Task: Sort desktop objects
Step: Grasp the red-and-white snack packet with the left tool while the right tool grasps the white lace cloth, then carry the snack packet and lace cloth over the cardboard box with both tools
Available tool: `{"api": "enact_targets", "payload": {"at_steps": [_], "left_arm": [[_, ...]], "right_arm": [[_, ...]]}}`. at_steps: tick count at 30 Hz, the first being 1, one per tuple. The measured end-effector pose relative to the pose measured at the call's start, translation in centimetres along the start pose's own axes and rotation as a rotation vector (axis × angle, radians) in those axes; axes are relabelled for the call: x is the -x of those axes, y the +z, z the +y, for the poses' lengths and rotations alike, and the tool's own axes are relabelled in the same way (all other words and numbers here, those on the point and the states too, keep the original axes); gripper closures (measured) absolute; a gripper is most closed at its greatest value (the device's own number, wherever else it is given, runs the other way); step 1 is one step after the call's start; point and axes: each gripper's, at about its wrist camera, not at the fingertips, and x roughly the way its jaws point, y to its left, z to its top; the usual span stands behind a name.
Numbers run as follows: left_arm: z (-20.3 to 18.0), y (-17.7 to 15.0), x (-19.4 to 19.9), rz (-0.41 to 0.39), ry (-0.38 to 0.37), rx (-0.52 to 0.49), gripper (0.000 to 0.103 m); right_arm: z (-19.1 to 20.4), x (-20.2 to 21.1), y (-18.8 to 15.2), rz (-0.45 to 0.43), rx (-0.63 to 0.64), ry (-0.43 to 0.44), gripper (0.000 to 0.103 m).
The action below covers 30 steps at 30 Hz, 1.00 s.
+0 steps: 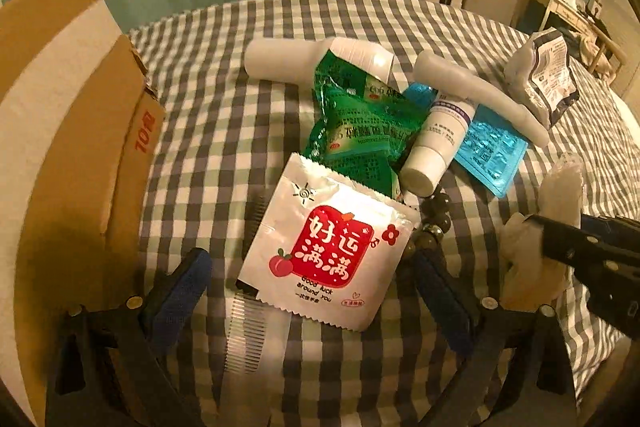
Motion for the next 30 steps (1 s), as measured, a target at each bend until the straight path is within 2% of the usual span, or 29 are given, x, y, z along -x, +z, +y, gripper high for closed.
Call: {"api": "enact_targets", "payload": {"at_steps": [2, 3, 5, 8, 15, 24, 30], "left_arm": [[0.0, -0.3, 0.0, -0.004, -0.009, -0.013, 0.032], [0.1, -0.5, 0.2, -0.011, -0.008, -0.020, 0.045], [0.1, -0.8, 0.6, -0.022, 0.006, -0.043, 0.060], [0.3, -1.1, 1.3, -0.033, 0.011, -0.048, 0.067], [1.0, -1.0, 4.3, -0.099, -0.028, -0.004, 0.068], [0.5, -0.7, 9.6, -0.150, -0.068, -0.025, 0.068], [0.3, -2.1, 14.6, -0.194, -0.036, -0.065, 0.068]], "right_arm": [[-0.2, 0.2, 0.0, 0.002, -0.005, -0.005, 0.075], [-0.3, 0.3, -0.1, 0.004, -0.010, -0.001, 0.077], [-0.7, 0.4, -0.3, 0.013, -0.033, 0.018, 0.082], [-1.5, 0.9, -0.5, 0.008, -0.064, 0.036, 0.082], [-3.0, 3.2, -1.5, -0.033, -0.083, 0.012, 0.082], [-2.6, 6.9, -3.0, -0.097, -0.064, 0.003, 0.082], [-1.0, 10.9, -3.9, -0.165, -0.063, 0.016, 0.082]]}}
